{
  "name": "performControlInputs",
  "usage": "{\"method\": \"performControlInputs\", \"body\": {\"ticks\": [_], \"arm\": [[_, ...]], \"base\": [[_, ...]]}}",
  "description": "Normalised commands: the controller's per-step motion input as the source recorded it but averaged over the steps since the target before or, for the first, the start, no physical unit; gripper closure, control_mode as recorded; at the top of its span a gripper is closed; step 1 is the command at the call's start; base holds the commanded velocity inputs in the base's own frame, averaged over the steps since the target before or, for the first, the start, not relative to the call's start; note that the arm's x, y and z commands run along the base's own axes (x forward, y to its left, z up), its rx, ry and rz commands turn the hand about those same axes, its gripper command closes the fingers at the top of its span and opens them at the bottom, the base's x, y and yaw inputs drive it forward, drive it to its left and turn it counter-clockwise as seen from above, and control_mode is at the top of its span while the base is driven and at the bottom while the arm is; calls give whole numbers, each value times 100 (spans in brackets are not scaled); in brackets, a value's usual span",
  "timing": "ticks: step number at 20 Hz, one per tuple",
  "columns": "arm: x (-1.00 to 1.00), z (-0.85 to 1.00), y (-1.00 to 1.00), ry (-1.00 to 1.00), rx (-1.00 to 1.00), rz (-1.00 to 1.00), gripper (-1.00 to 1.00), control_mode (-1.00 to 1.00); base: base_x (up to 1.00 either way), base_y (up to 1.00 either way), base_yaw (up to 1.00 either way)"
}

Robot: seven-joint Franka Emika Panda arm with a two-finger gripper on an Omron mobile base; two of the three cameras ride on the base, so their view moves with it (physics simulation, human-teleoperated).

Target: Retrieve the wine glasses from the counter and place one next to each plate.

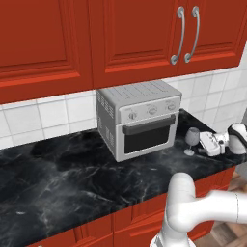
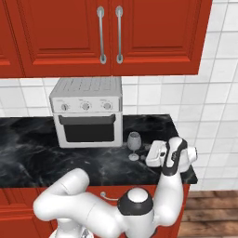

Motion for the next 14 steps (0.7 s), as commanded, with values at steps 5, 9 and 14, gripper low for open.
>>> {"method": "performControlInputs", "body": {"ticks": [5,9,14], "arm": [[-18,0,15,-1,0,0,-100,-100],[0,0,17,0,0,-1,-100,-100],[12,0,1,4,0,-9,-100,-100]], "base": [[0,0,0],[0,0,0],[0,0,0]]}}
